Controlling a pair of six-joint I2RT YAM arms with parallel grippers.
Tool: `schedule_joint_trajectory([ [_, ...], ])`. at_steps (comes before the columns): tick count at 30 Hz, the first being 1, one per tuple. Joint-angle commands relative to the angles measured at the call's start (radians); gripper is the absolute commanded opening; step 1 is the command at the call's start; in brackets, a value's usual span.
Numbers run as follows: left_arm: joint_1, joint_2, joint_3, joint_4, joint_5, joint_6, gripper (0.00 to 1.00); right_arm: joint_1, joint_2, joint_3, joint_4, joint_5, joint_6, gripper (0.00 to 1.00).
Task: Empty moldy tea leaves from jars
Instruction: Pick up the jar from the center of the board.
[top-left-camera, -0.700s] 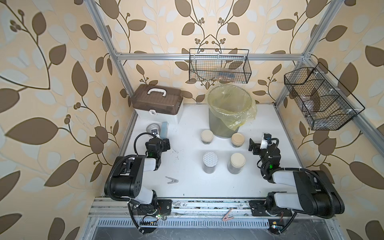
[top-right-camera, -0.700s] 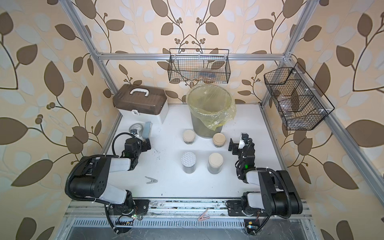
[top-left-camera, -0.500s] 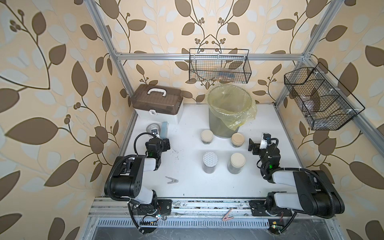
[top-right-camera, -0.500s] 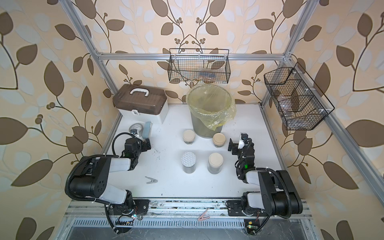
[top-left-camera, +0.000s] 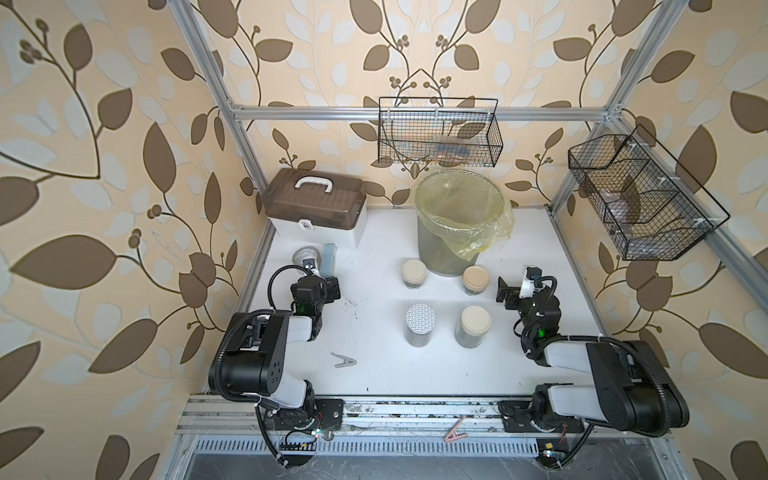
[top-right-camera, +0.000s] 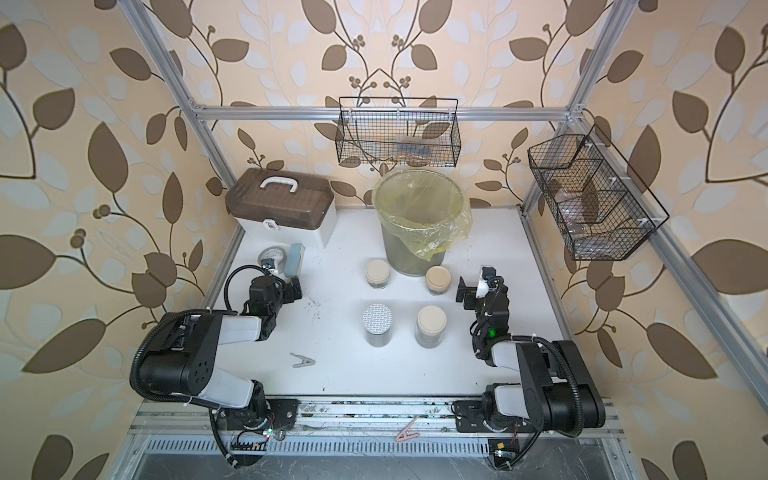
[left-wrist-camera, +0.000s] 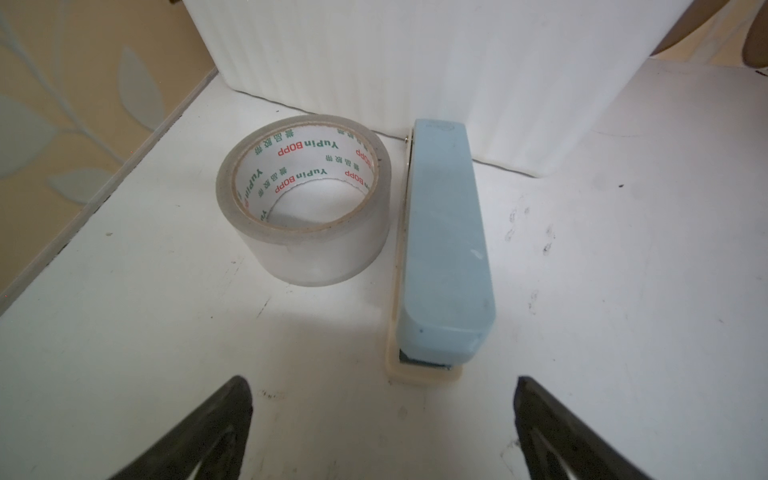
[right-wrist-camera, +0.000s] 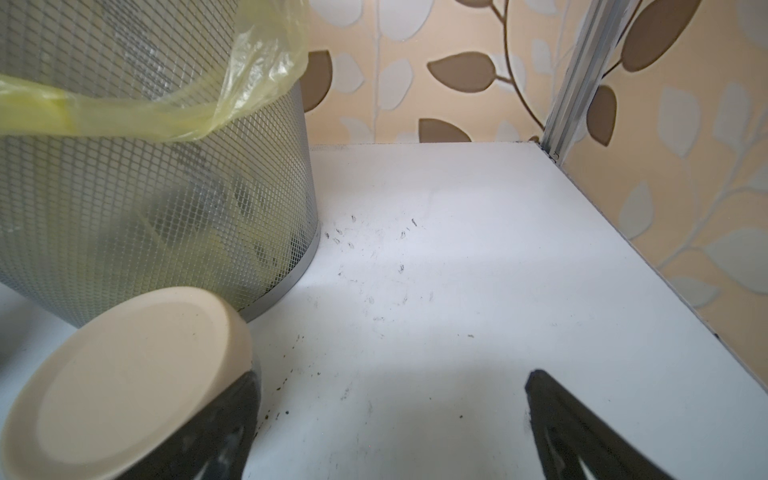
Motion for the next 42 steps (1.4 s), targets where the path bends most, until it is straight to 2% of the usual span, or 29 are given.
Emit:
schedule_joint_trajectory([
  [1,0.012,0.004,0.030,0.028,-0.017,0.011,0.99,0.004,-0.003,0.014,0.013,0.008,-0.014,1.00],
  [6,0.012,-0.013,0.034,0.015,0.002,0.022,0.99,-0.005,-0.144,0.076,-0.201,0.044,0.006,1.00],
  [7,0.012,-0.030,0.052,-0.028,0.016,0.028,0.99,-0.008,-0.186,0.079,-0.233,0.054,0.014,1.00],
  [9,0.012,-0.096,0.144,-0.243,-0.010,0.008,0.99,-0.018,-0.306,0.106,-0.361,0.105,0.071,1.00],
  [11,0.012,-0.145,0.225,-0.410,-0.071,-0.035,0.99,-0.035,-0.427,0.168,-0.548,0.113,0.141,1.00],
  [13,0.012,-0.227,0.240,-0.476,-0.073,-0.060,0.99,-0.038,-0.529,0.258,-0.762,0.114,0.205,1.00],
  [15,0.012,-0.336,0.263,-0.560,-0.080,-0.117,0.99,-0.040,-0.597,0.399,-1.012,0.063,0.273,1.00],
  [17,0.011,-0.398,0.337,-0.718,-0.079,-0.208,0.99,-0.041,-0.608,0.559,-1.251,-0.024,0.321,1.00],
  [20,0.009,-0.425,0.486,-0.976,0.043,-0.345,0.99,-0.020,-0.555,0.785,-1.542,-0.209,0.366,1.00],
  [22,-0.015,-0.433,0.564,-1.112,0.120,-0.452,0.99,0.036,-0.503,0.910,-1.684,-0.282,0.392,1.00],
  [25,-0.131,-0.440,0.666,-1.298,0.113,-0.589,0.99,0.219,-0.425,1.076,-1.838,-0.276,0.403,1.00],
  [27,-0.252,-0.438,0.716,-1.383,0.082,-0.673,0.99,0.369,-0.371,1.170,-1.918,-0.232,0.407,1.00],
  [30,-0.398,-0.417,0.762,-1.457,0.092,-0.761,0.99,0.553,-0.302,1.241,-2.002,-0.194,0.426,1.00],
  [33,-0.558,-0.380,0.811,-1.524,0.060,-0.781,0.97,0.695,-0.277,1.243,-2.025,-0.112,0.472,1.00],
  [35,-0.662,-0.351,0.830,-1.552,0.034,-0.774,0.97,0.737,-0.290,1.217,-2.013,-0.084,0.507,1.00],
  [38,-0.808,-0.279,0.869,-1.585,0.001,-0.738,0.97,0.745,-0.333,1.160,-1.997,-0.073,0.547,1.00],
  [42,-0.940,-0.148,0.955,-1.618,-0.019,-0.667,0.97,0.739,-0.405,1.107,-2.023,-0.002,0.588,1.00],
])
